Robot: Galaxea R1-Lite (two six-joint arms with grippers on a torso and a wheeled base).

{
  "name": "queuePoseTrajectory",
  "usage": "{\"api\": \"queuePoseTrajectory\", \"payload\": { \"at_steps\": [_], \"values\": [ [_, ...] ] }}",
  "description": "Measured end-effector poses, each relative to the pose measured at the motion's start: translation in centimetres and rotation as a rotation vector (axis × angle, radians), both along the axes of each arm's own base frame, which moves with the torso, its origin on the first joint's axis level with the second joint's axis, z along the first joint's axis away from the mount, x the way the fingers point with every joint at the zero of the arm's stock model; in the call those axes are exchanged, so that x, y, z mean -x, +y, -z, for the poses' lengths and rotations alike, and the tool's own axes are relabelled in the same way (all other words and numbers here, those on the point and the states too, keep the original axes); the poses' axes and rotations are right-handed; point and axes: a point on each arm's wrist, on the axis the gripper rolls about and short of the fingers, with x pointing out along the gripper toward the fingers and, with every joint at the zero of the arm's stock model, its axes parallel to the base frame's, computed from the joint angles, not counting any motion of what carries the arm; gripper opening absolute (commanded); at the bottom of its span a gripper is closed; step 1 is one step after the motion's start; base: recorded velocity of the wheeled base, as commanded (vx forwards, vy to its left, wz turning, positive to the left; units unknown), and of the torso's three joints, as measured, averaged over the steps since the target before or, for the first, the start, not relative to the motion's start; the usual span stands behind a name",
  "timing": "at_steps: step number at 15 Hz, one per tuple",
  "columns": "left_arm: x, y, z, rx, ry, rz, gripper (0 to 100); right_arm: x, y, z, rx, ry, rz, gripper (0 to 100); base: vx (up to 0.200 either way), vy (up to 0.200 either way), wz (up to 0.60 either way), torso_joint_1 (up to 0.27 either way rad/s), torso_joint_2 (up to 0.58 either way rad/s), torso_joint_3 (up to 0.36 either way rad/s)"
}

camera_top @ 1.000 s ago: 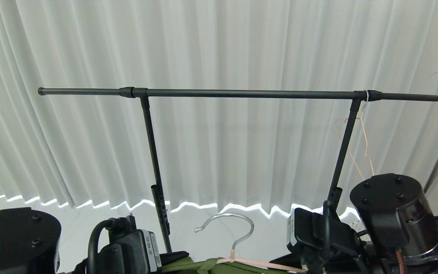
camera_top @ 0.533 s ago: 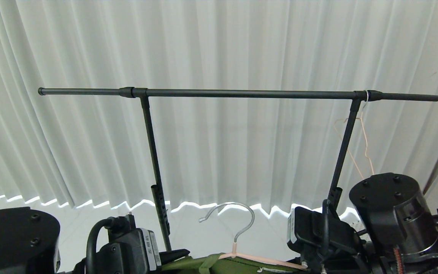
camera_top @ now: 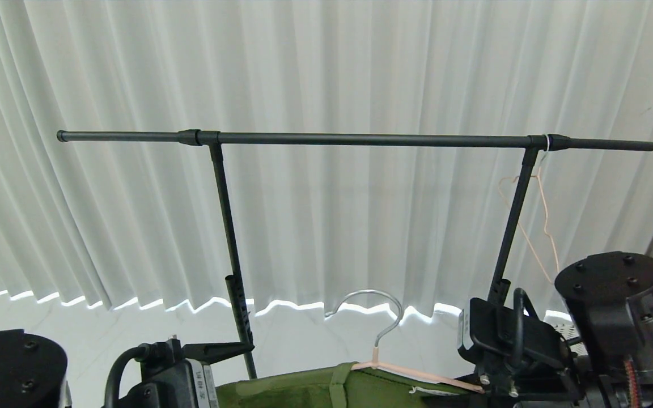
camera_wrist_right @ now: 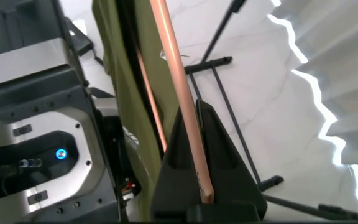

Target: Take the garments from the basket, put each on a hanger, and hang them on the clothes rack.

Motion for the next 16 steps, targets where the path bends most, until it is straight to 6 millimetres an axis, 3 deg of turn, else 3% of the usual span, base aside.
{"api": "queuePoseTrajectory", "payload": {
  "at_steps": [3, 7, 16],
  "values": [
    [0.2, 1.1, 0.2, 0.02, 0.006, -0.055, 100, 0.4, -2.2, -0.2, 0.032, 0.018, 0.051, 0, 0.0, 0.0, 0.0, 0.0, 0.0, 0.0],
    [0.3, 3.3, 2.3, -0.032, 0.066, -0.178, 100, 1.1, -4.4, -1.1, 0.022, 0.002, 0.1, 0, 0.0, 0.0, 0.0, 0.0, 0.0, 0.0],
    [-1.4, 3.3, 3.9, -0.077, 0.185, -0.264, 100, 1.9, -4.9, -1.9, -0.009, -0.055, 0.059, 0, 0.0, 0.0, 0.0, 0.0, 0.0, 0.0]
  ]
}}
